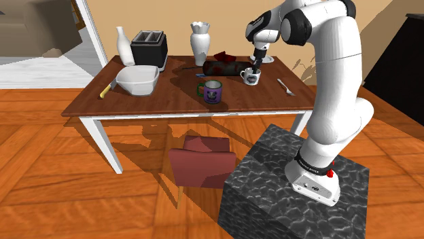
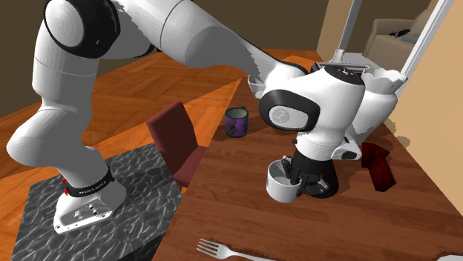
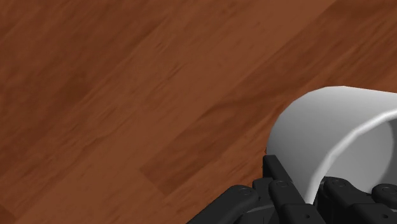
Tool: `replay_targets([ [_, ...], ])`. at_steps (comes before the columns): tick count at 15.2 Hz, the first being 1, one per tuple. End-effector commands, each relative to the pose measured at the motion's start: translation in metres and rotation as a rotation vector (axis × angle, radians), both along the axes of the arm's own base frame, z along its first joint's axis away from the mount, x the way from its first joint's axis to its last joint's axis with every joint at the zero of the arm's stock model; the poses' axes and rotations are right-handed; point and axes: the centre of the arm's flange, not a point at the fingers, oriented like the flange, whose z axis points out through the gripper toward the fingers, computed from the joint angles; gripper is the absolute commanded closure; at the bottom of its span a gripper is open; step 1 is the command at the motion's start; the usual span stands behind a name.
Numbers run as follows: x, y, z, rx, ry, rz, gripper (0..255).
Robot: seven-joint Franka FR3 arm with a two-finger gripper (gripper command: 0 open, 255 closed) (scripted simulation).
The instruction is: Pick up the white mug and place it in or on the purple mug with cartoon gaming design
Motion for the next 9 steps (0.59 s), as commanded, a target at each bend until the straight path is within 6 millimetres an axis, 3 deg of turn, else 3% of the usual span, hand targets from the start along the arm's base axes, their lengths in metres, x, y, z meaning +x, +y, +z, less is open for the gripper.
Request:
replay_targets([
  [1, 0.000, 0.000, 0.000, 0.000, 0.000, 0.000, 255],
  [9, 0.000, 0.000, 0.037, 0.000, 0.000, 0.000, 255],
])
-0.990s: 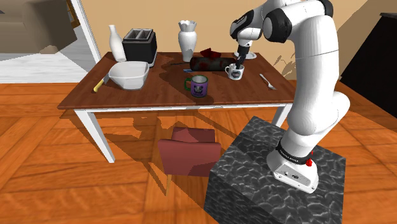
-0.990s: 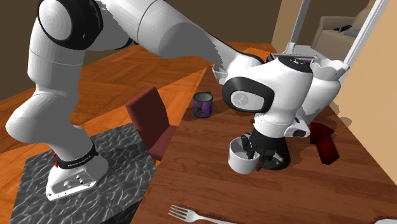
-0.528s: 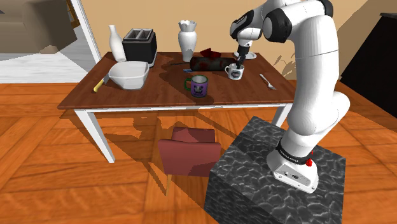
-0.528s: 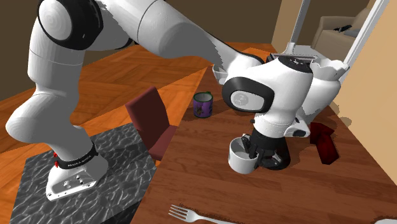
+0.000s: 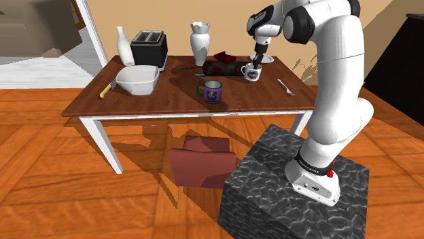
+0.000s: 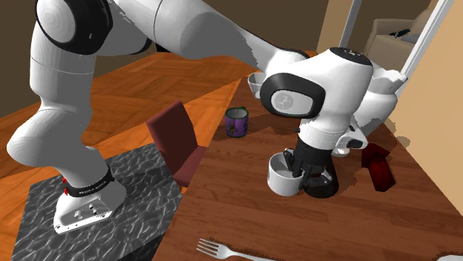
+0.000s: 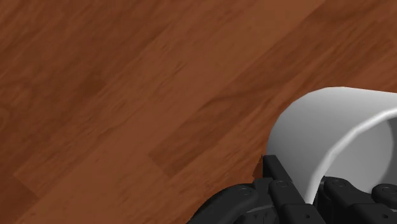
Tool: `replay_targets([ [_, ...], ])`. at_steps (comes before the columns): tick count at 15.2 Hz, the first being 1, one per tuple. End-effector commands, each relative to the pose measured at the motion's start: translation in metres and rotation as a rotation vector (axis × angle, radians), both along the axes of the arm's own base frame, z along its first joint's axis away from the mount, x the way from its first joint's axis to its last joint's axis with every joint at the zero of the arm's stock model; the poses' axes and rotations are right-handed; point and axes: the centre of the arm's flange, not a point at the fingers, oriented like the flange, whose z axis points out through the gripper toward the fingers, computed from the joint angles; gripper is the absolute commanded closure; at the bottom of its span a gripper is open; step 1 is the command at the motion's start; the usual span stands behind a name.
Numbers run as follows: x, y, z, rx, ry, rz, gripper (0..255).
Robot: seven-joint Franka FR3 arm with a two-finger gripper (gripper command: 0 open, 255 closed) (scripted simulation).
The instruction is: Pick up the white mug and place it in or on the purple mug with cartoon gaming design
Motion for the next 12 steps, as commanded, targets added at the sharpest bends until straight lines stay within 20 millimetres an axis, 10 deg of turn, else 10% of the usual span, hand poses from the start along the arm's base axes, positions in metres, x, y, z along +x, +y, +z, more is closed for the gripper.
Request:
replay_targets([
  [1, 0.000, 0.000, 0.011, 0.000, 0.000, 0.000, 255],
  [12, 0.000, 0.000, 0.069, 0.000, 0.000, 0.000, 255],
])
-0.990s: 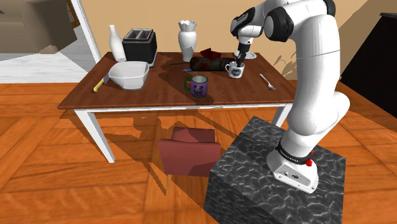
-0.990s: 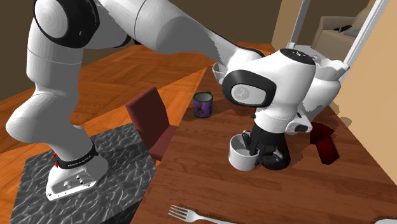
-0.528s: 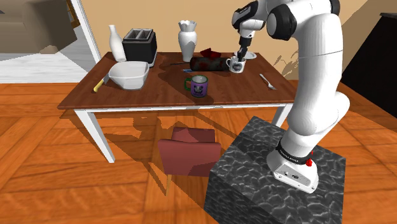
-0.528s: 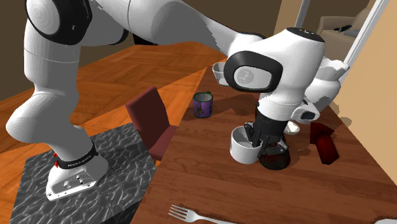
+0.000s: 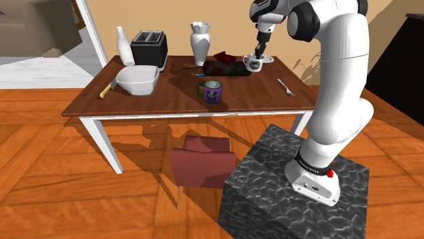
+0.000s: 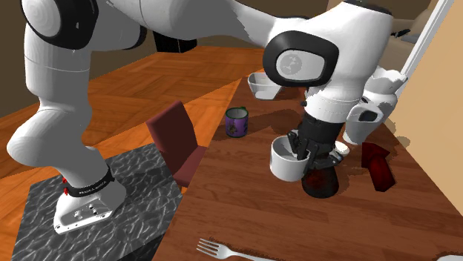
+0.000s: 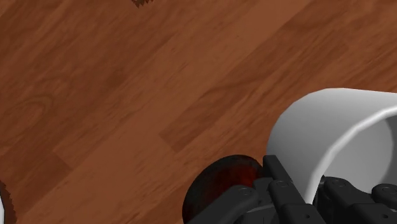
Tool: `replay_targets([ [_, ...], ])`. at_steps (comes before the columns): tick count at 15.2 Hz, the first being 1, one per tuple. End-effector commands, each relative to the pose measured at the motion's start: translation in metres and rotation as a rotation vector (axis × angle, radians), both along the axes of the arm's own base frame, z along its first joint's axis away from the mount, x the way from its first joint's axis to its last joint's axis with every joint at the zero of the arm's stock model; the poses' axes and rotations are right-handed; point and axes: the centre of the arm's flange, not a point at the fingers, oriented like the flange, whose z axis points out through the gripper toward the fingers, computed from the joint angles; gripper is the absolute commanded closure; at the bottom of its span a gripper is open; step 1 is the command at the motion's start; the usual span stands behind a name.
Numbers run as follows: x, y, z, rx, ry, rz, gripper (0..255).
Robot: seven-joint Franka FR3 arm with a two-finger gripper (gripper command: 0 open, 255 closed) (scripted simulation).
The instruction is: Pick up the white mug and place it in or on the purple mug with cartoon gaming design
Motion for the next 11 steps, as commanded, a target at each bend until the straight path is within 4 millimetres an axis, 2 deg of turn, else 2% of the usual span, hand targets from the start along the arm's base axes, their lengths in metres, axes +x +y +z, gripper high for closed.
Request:
replay_targets([
  [1, 0.001, -0.001, 0.010, 0.000, 0.000, 0.000, 255],
  [11, 0.001, -0.001, 0.063, 0.000, 0.000, 0.000, 255],
])
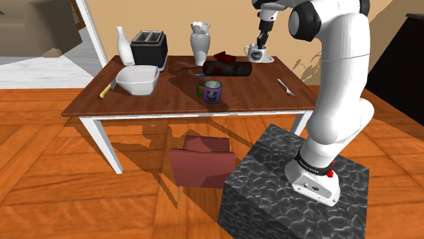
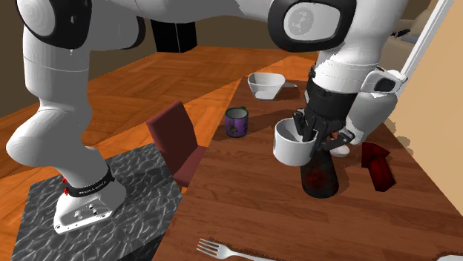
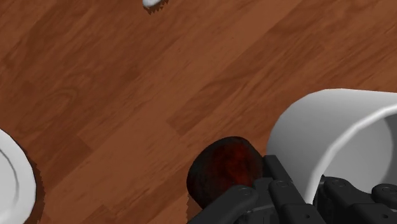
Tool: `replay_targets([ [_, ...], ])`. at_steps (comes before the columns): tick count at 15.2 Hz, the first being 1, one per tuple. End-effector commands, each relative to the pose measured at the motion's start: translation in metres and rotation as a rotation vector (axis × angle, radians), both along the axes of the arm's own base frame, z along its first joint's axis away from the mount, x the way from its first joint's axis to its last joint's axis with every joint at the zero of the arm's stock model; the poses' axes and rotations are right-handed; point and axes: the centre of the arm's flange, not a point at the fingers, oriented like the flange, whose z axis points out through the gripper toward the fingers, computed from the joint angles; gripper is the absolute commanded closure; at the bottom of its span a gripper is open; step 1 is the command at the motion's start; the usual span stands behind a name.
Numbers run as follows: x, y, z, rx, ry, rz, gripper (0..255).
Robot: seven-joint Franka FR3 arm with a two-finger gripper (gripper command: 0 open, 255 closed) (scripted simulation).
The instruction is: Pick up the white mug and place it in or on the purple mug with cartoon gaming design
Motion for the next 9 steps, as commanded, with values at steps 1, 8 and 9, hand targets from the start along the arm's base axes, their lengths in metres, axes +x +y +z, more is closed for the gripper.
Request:
replay_targets([
  [1, 0.000, 0.001, 0.010, 0.000, 0.000, 0.000, 255],
  [8, 0.016, 0.064, 0.020, 0.000, 0.000, 0.000, 255],
  [9, 0.019, 0.077, 0.020, 0.000, 0.000, 0.000, 255],
])
